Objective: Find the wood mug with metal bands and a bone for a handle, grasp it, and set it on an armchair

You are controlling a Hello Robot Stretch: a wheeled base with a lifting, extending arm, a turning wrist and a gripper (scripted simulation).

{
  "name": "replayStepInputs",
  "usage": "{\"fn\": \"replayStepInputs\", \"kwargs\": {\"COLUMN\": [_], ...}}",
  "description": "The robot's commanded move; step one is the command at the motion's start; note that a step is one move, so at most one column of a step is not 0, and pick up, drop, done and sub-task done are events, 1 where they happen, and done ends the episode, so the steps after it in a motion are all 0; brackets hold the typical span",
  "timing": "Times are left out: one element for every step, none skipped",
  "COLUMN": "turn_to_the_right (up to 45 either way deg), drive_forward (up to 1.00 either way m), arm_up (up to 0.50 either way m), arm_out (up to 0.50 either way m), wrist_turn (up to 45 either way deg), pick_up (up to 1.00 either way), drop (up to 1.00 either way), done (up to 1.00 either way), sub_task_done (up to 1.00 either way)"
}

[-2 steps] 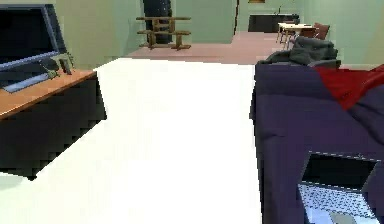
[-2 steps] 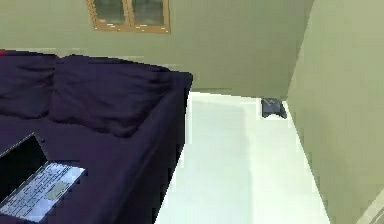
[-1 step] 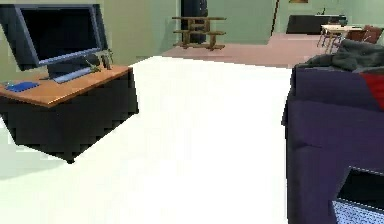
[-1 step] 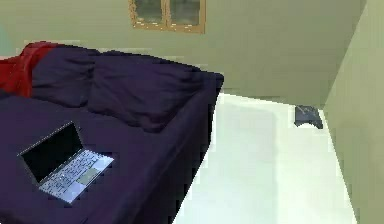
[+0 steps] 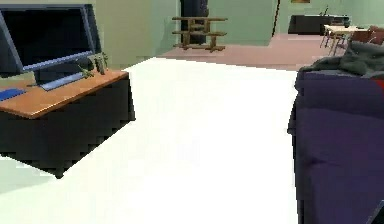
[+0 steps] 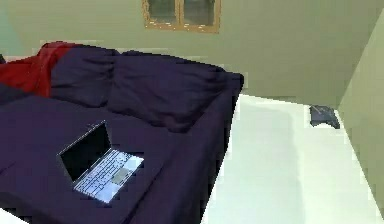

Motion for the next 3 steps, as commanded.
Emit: {"fn": "replayStepInputs", "kwargs": {"turn_to_the_right": [21.0, 0.0, 0.0], "drive_forward": [0.00, 1.00, 1.00], "arm_up": [0.00, 0.00, 0.00], "arm_out": [0.00, 0.00, 0.00], "wrist_turn": [0.0, 0.0, 0.0], "pick_up": [0.00, 0.00, 0.00], "drop": [0.00, 0.00, 0.00], "done": [0.00, 0.00, 0.00], "sub_task_done": [0.00, 0.00, 0.00]}}
